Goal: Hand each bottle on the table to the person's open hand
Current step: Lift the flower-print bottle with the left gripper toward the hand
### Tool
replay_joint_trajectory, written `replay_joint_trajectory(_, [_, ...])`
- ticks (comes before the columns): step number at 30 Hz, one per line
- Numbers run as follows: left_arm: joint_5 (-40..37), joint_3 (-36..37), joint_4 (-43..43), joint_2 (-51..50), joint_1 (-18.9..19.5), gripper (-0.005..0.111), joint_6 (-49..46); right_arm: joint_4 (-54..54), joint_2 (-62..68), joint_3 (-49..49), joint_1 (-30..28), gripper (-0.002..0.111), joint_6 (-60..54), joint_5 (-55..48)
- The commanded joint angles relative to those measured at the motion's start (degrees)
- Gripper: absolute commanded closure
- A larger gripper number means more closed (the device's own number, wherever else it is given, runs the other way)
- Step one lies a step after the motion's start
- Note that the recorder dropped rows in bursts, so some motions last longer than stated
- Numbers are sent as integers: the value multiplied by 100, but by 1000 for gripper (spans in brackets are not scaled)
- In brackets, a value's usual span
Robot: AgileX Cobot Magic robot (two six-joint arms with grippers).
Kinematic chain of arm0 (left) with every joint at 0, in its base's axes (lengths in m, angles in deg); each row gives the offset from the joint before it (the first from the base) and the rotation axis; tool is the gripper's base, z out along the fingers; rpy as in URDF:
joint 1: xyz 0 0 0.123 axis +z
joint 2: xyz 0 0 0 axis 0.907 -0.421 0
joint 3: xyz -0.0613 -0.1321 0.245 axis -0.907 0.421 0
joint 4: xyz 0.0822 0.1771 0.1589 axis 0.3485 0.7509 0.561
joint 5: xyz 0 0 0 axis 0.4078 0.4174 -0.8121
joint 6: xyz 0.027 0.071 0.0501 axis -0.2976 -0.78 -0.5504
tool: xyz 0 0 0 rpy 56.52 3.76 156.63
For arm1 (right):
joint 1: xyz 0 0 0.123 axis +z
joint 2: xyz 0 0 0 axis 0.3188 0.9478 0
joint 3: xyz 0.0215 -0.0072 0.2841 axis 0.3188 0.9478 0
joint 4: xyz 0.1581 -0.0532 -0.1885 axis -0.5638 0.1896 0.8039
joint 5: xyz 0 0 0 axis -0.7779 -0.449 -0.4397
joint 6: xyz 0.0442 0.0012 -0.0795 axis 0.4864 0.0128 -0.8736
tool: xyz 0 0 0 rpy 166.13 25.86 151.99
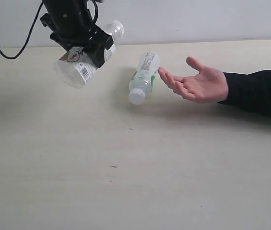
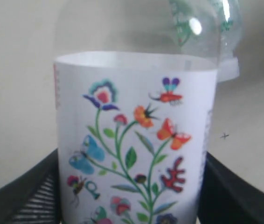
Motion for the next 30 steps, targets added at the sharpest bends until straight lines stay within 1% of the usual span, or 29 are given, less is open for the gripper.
replay_joint_trajectory(1, [7,-12,-59,285,-180,107,1120,-10,-28,21,21,108,-4,18])
replay_joint_trajectory(2, [7,-12,-59,314,-245,107,1165,-10,-28,21,21,108,-4,18])
replay_joint_trajectory(3, [7,-12,-59,381,-446,107,1431,-10,-28,21,21,108,-4,18])
replay_joint_trajectory(4, [7,-12,-59,425,-551,107,1555,-10,-28,21,21,108,-4,18])
replay_joint_trajectory(5, [178,-12,-59,492,-793,107,1869,-10,-28,21,21,108,-4,8])
replay_joint_trajectory(6, [519,-12,-120,529,-986,107,2033,-10,-28,21,21,108,-4,-15])
replay_joint_trajectory(9, [1397,-12,-299,550,-1364,107,2451,-10,-28,21,21,108,-4,-15])
replay_joint_trajectory(11, [1690,-12,-1183,550,-1582,107,2178,-10,-28,21,21,108,-4,-15])
replay_joint_trajectory(12, [1810,-12,-1695,550,-1653,107,1917,-21,-28,21,21,108,-4,-15])
replay_joint_trajectory(14, [2083,-12,-2721,550,-1680,107,1485,-21,-28,21,21,108,-4,-15])
replay_joint_trajectory(16, [2219,-12,-3178,550,-1680,107,1315,-21,-28,21,21,108,-4,-15])
replay_joint_trajectory(18, [2255,-12,-3414,550,-1680,107,1235,-21,-28,21,21,108,-4,-15])
replay_joint_trajectory(20, [2123,-12,-3564,528,-1717,107,1235,-21,-28,21,21,108,-4,-15])
replay_joint_trajectory(24, [2036,-12,-3560,454,-1718,107,1362,-21,-28,21,21,108,-4,-15])
replay_joint_trajectory(26, [2083,-12,-3310,415,-1794,107,1623,-21,-28,21,21,108,-4,-15])
replay_joint_trajectory(28, [2216,-12,-2688,391,-1939,107,2209,-21,-28,21,21,108,-4,-15])
replay_joint_trajectory(30, [2381,-12,-1693,391,-2148,107,3111,-21,-28,21,21,108,-4,-15])
